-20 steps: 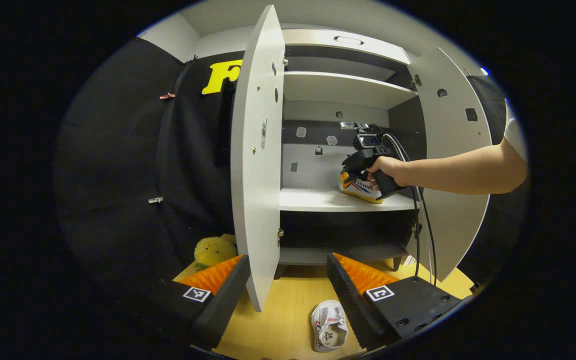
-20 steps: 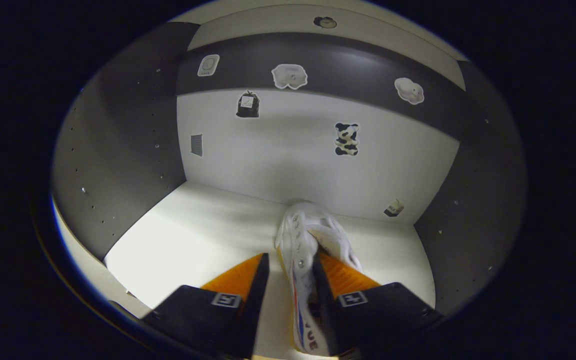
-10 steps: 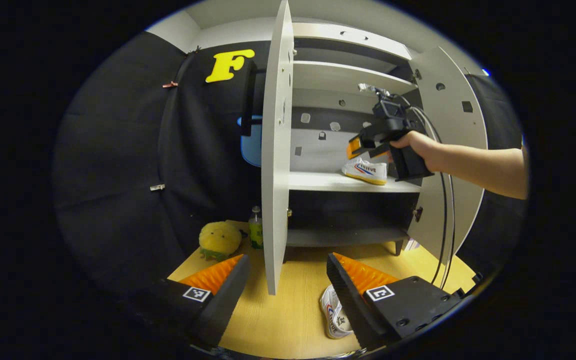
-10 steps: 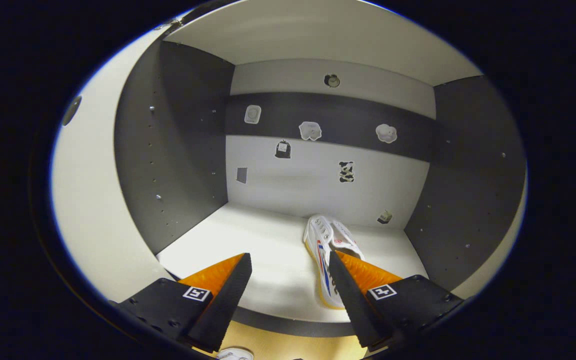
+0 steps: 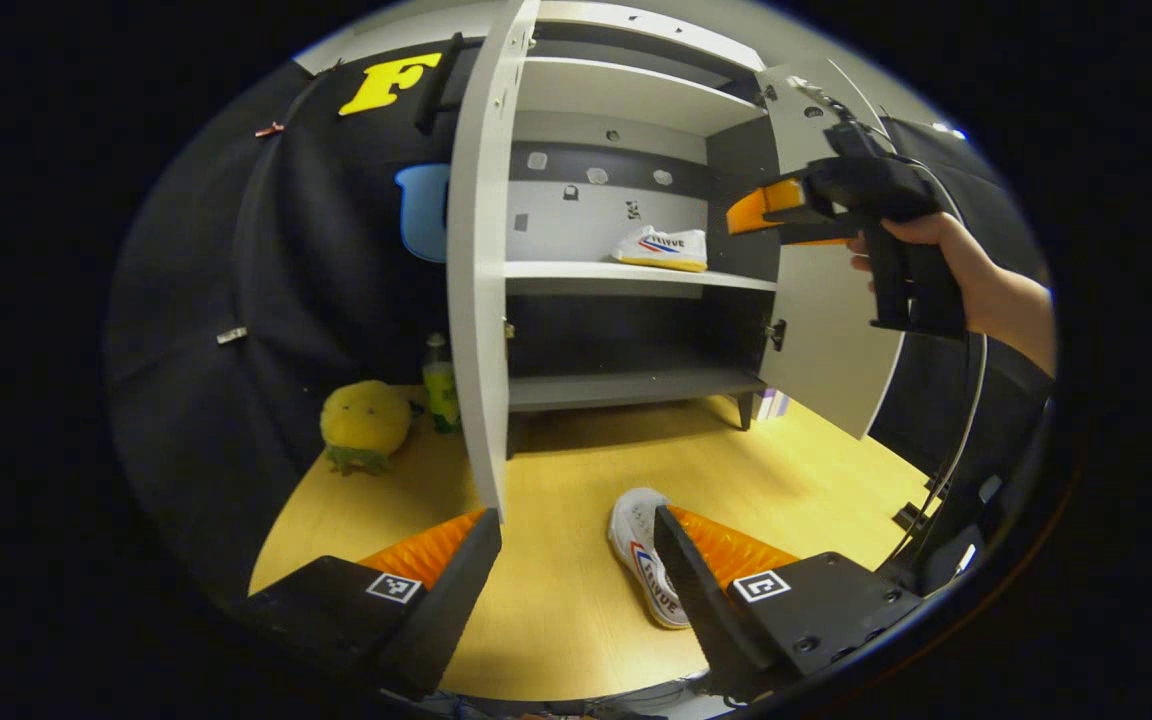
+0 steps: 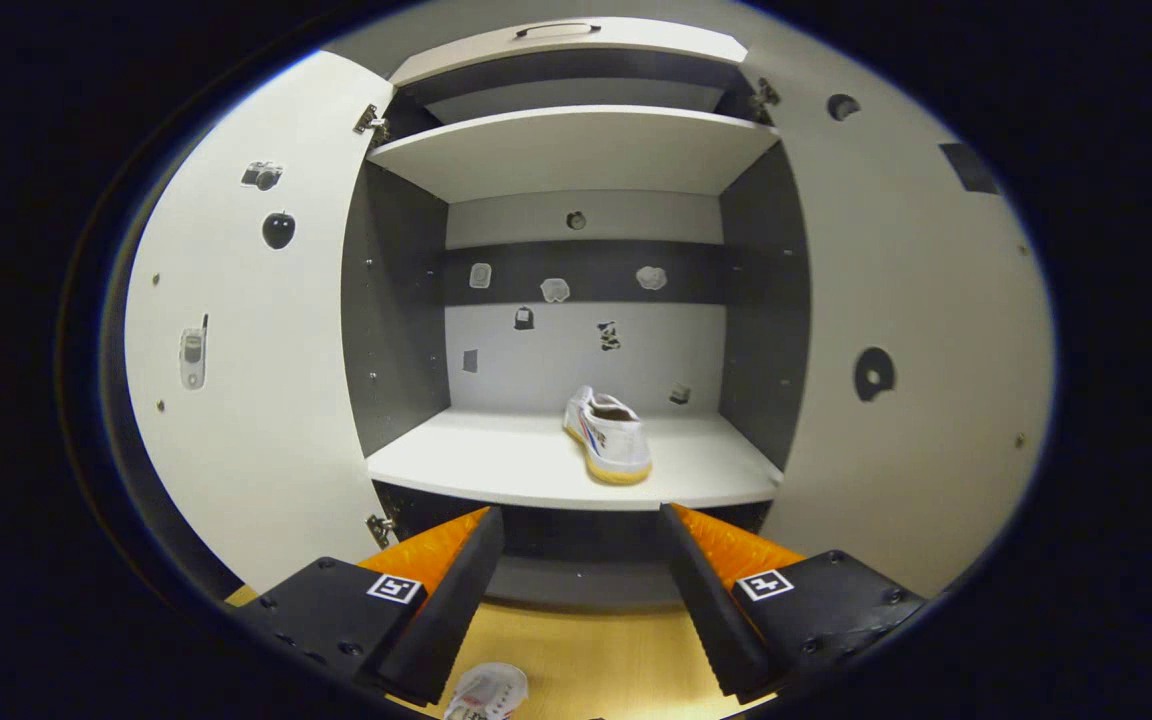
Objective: Grab one shoe with the right hand and put it into the shoe cabinet, grab the other shoe with the left hand and put it into the shoe cabinet; then close the right door with the right hand and the left door with the left hand.
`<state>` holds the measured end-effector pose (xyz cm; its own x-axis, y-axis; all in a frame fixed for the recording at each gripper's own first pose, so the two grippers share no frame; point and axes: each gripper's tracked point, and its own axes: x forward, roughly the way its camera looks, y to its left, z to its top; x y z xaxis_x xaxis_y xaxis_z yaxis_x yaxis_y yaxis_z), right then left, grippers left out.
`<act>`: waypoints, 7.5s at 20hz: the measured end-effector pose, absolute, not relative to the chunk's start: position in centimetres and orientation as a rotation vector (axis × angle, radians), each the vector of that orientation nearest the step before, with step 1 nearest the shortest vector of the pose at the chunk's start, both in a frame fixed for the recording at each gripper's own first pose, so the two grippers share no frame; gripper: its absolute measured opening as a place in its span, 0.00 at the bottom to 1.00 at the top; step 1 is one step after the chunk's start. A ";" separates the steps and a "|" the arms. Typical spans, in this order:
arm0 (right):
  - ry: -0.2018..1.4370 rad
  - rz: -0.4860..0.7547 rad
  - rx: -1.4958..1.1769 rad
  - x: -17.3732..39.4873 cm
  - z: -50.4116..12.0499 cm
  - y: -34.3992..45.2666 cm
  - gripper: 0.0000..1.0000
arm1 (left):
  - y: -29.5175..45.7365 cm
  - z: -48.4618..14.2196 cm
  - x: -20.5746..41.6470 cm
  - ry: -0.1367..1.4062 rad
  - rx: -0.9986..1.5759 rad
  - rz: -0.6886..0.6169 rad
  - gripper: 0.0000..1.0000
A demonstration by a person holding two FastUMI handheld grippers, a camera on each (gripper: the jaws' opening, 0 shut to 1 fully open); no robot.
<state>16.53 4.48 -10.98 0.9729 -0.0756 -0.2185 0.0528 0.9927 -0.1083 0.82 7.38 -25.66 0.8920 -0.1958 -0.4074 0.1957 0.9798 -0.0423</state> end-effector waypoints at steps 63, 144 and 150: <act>0.383 -0.067 -0.092 -3.0 -16.8 -12.9 0.99 | 2.5 -3.4 41.5 0.438 -0.015 0.105 0.05; 0.015 -0.112 -0.096 13.5 8.0 -15.6 0.95 | 3.3 -9.2 5.8 0.222 0.012 0.001 0.98; 0.027 -0.048 -0.082 16.0 6.7 -9.1 0.95 | 7.7 -9.2 3.3 0.215 0.016 0.066 0.98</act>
<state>15.95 -9.05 6.67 0.9985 -0.0487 -0.0252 0.0464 0.9955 -0.0830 3.34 7.67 -9.22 0.9748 0.0667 -0.2131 -0.0633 0.9977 0.0231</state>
